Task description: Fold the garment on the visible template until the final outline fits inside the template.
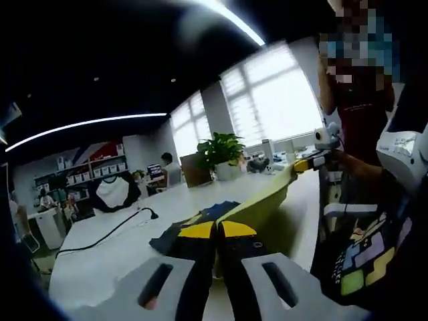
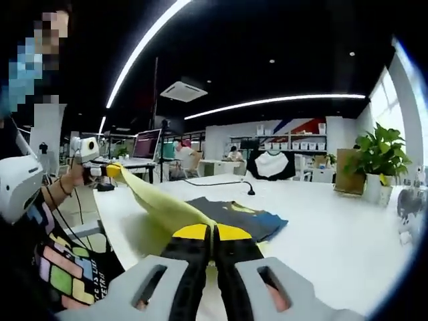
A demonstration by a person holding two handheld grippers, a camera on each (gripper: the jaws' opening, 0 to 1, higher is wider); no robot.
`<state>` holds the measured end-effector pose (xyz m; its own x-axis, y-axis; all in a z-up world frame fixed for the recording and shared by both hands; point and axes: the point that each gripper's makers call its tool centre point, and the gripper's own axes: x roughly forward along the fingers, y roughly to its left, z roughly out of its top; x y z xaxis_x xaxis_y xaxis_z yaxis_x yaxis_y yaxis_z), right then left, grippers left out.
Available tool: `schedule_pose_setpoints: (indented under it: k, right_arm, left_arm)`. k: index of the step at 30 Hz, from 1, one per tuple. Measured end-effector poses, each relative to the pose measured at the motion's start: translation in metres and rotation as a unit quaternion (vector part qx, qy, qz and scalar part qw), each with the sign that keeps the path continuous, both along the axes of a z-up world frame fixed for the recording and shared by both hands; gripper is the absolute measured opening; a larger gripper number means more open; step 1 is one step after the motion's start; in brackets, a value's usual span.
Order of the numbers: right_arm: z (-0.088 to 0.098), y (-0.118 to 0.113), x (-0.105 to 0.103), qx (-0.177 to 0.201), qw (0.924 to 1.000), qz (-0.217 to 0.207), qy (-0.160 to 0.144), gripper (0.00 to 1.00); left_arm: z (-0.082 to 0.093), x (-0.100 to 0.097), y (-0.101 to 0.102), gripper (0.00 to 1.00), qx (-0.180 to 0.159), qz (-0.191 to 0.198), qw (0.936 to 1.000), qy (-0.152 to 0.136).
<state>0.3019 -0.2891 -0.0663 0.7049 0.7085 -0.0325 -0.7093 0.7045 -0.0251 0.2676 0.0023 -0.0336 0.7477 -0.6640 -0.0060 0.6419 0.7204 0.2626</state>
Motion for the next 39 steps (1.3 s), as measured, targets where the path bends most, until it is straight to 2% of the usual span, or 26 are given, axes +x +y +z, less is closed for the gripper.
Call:
schedule_pose_setpoints:
  k: [2, 4, 7, 10, 13, 15, 19, 21, 25, 35, 39]
  right_arm:
    - [0.002, 0.000, 0.003, 0.000, 1.0000, -0.001, -0.004, 0.00]
    - [0.004, 0.000, 0.009, -0.023, 0.9993, -0.007, -0.027, 0.00]
    - [0.010, 0.004, 0.017, -0.042, 0.9982, -0.008, -0.041, 0.00]
    - [0.019, 0.006, 0.027, -0.042, 0.9980, -0.008, -0.046, 0.00]
    - [0.027, 0.010, 0.036, -0.009, 0.9999, -0.003, -0.006, 0.00]
    - [0.034, 0.009, 0.044, -0.007, 0.9998, 0.001, -0.016, 0.00]
    - [0.042, 0.007, 0.062, 0.003, 0.9999, -0.014, -0.009, 0.00]
    - [0.044, 0.008, 0.072, 0.009, 0.9997, -0.021, -0.003, 0.00]
    - [0.037, 0.006, 0.093, -0.012, 0.9987, -0.046, 0.015, 0.00]
    - [0.042, 0.008, 0.132, -0.036, 0.9967, -0.072, 0.014, 0.00]
    - [0.042, 0.006, 0.152, -0.041, 0.9958, -0.077, 0.029, 0.00]
  left_arm:
    - [0.005, 0.005, 0.000, 0.02, 0.006, 0.005, 0.9999, -0.008]
    - [0.009, 0.010, 0.001, 0.02, 0.003, 0.006, 0.9999, -0.010]
    - [0.021, 0.023, 0.005, 0.02, 0.004, 0.014, 0.9997, -0.020]
    - [0.032, 0.036, 0.007, 0.02, 0.013, 0.021, 0.9993, -0.029]
    - [0.037, 0.051, 0.011, 0.02, 0.042, 0.045, 0.9977, -0.027]
    - [0.043, 0.059, 0.011, 0.02, 0.047, 0.048, 0.9971, -0.036]
    - [0.052, 0.072, 0.009, 0.02, 0.049, 0.043, 0.9970, -0.041]
    - [0.053, 0.084, 0.010, 0.02, 0.078, 0.056, 0.9940, -0.053]
    - [0.055, 0.100, 0.007, 0.02, 0.098, 0.061, 0.9918, -0.055]
    - [0.059, 0.137, 0.008, 0.02, 0.112, 0.070, 0.9899, -0.050]
    - [0.056, 0.153, 0.008, 0.02, 0.125, 0.072, 0.9884, -0.048]
